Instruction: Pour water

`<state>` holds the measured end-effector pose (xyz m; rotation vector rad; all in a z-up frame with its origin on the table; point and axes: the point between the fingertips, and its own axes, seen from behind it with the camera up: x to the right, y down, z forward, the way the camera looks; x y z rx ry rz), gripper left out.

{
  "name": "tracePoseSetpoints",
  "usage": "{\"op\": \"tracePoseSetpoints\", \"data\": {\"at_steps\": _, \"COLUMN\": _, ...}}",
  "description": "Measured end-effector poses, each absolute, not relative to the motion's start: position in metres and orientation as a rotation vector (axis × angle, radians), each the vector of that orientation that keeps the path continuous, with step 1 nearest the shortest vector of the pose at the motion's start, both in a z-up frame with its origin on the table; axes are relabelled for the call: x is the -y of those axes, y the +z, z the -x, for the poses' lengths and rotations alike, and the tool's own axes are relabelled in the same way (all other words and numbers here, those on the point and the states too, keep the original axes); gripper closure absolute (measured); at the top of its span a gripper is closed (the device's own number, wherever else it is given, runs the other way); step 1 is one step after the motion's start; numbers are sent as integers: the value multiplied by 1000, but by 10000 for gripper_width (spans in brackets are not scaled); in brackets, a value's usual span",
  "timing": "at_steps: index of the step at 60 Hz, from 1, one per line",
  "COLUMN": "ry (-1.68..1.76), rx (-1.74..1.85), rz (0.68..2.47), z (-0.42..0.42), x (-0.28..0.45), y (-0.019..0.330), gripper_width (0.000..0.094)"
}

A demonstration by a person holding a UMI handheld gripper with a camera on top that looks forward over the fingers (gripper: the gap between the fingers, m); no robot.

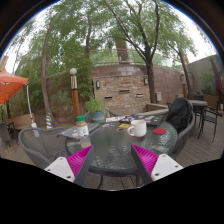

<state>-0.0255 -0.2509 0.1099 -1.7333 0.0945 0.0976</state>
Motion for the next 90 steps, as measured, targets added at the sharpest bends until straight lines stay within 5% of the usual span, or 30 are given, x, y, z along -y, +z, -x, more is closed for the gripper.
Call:
{"op": "tracePoseSetpoints", "data": {"at_steps": 26, "ry": 125, "rx": 18, "rz": 1680, "z": 74, "x": 202, "y": 126, "gripper_width": 101}}
{"op": "tracePoseSetpoints", "data": {"at_steps": 54, "ry": 13, "rx": 59, "rz": 1688, "z": 164, "x": 11, "y": 94, "gripper_width": 123}}
{"op": "tracePoseSetpoints", "data": {"at_steps": 57, "ry": 11, "rx": 32, "rz": 1701, "z": 163, "x": 0, "y": 91, "gripper_width": 185}}
{"op": "tracePoseSetpoints", "data": {"at_steps": 60, "ry": 8, "rx": -2, "rz": 1733, "z": 164, "x": -2, "y": 84, "gripper_width": 468}}
{"op": "tracePoseSetpoints", "data": {"at_steps": 61, "ry": 13, "rx": -9, "rz": 1750, "z": 165, "x": -2, "y": 80, "gripper_width": 492}}
{"op": "tracePoseSetpoints", "data": {"at_steps": 78, "ry": 75, "rx": 81, "rz": 1737, "z": 176, "x": -5, "y": 85, "gripper_width": 496}}
{"op": "tracePoseSetpoints", "data": {"at_steps": 90, "ry": 137, "rx": 90, "rz": 1729, "z": 161, "x": -19, "y": 105, "gripper_width": 639}}
